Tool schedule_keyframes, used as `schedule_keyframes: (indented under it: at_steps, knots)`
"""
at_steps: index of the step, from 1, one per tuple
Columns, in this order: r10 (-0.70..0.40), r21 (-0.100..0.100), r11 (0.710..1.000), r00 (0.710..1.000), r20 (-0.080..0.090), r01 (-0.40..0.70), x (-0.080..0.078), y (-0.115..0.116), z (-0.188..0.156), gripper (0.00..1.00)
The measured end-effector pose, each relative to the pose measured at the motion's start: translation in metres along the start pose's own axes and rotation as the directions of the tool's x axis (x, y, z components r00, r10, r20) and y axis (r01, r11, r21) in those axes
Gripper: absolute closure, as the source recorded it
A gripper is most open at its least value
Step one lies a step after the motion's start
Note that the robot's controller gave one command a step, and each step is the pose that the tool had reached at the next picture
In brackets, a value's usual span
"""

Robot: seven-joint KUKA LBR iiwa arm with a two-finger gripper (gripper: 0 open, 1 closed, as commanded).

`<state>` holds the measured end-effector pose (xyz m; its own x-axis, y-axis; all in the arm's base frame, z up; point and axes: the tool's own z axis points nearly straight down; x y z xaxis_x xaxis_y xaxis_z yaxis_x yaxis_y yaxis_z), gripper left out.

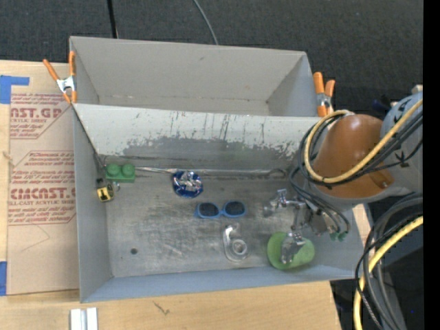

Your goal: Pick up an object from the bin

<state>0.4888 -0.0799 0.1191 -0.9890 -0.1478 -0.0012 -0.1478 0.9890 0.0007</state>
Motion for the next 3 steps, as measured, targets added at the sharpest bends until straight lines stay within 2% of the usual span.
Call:
schedule_keyframes:
  at_steps: [1,2,3]
  knots:
    - [0.013,0.0,1.0,1.0,0.015,-0.013,0.005,-0.015,0.039,0.0]
    - [0.008,-0.002,1.0,1.0,0.009,-0.008,0.005,-0.014,0.038,1.0]
    - [-0.504,0.005,0.864,0.864,0.004,0.504,-0.005,-0.033,-0.138,1.0]
